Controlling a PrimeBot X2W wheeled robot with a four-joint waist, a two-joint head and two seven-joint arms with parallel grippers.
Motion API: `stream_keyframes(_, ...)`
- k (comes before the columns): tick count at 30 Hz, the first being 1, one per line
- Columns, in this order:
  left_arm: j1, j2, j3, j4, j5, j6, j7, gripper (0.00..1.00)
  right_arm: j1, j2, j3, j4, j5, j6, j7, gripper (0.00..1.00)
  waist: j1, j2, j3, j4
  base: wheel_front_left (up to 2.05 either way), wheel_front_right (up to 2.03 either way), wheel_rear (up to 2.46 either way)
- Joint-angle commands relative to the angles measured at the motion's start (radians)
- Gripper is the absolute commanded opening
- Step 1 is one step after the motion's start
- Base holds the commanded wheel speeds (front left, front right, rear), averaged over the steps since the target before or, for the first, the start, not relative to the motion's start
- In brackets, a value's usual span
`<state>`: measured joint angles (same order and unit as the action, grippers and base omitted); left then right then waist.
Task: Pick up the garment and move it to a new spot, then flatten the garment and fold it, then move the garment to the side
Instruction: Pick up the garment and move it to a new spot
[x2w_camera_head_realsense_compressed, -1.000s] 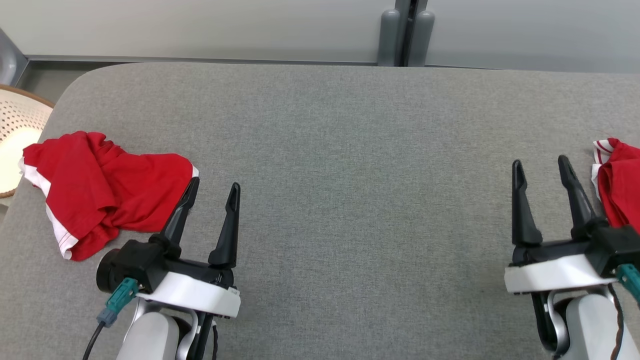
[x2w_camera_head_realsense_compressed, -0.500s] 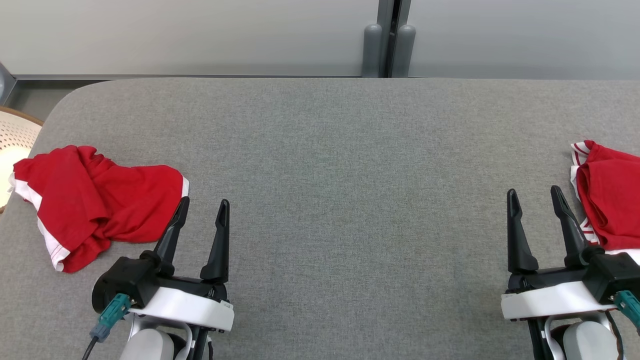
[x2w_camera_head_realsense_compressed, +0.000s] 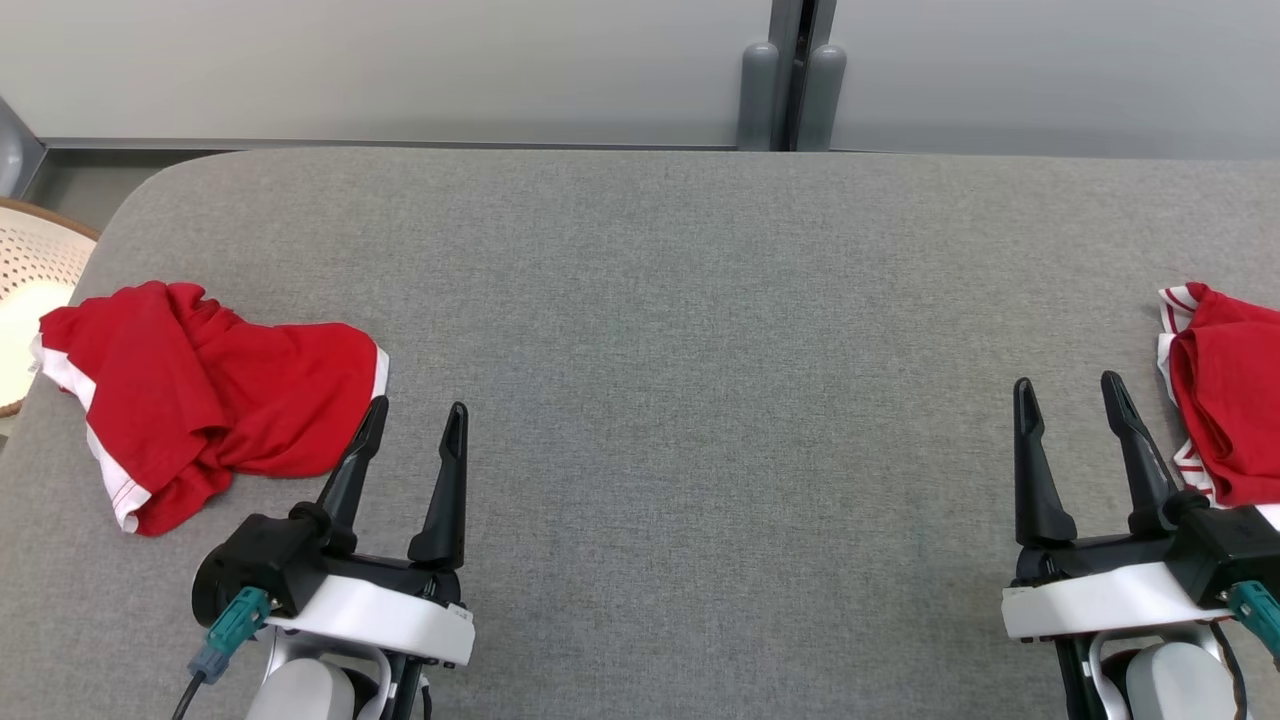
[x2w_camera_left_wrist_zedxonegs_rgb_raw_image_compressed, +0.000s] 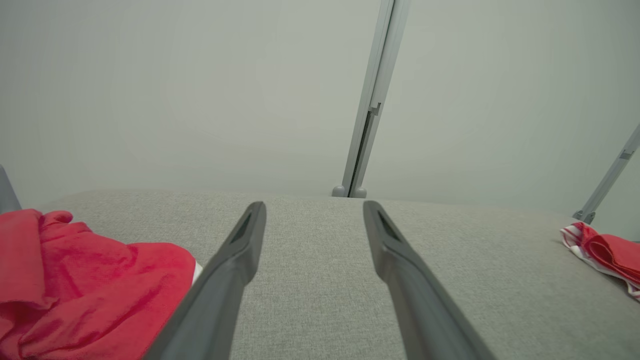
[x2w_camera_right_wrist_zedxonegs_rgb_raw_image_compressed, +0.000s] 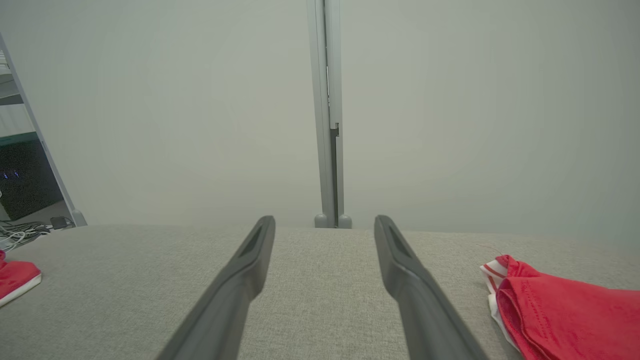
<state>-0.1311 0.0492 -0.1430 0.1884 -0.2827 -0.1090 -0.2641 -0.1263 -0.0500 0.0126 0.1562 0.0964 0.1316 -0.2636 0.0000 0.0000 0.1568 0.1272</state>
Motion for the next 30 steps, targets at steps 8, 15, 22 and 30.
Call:
stream_keyframes(8, -0.021, 0.004, 0.0, 0.006, -0.01, 0.005, 0.0, 1.0, -0.003, -0.001, 0.043, 0.005, -0.005, -0.002, -0.001, 1.0, 0.0, 0.0, 0.01, 0.052, 0.0, 0.0, 0.0)
stream_keyframes(15, -0.019, 0.004, 0.01, 0.003, -0.021, 0.012, 0.0, 1.0, -0.01, -0.001, 0.094, 0.02, -0.007, -0.002, -0.001, 1.0, 0.0, 0.0, 0.007, 0.16, 0.0, 0.0, 0.0)
stream_keyframes(22, 0.001, 0.003, 0.041, 0.008, -0.019, 0.015, 0.0, 1.0, -0.014, -0.002, 0.136, 0.043, -0.003, -0.002, -0.001, 1.0, 0.0, 0.0, -0.014, 0.276, 0.0, 0.0, 0.0)
stream_keyframes(30, 0.029, 0.003, 0.074, 0.005, -0.012, 0.016, 0.0, 1.0, -0.001, -0.002, 0.172, 0.064, 0.016, -0.001, -0.001, 1.0, 0.0, 0.0, -0.037, 0.377, 0.0, 0.0, 0.0)
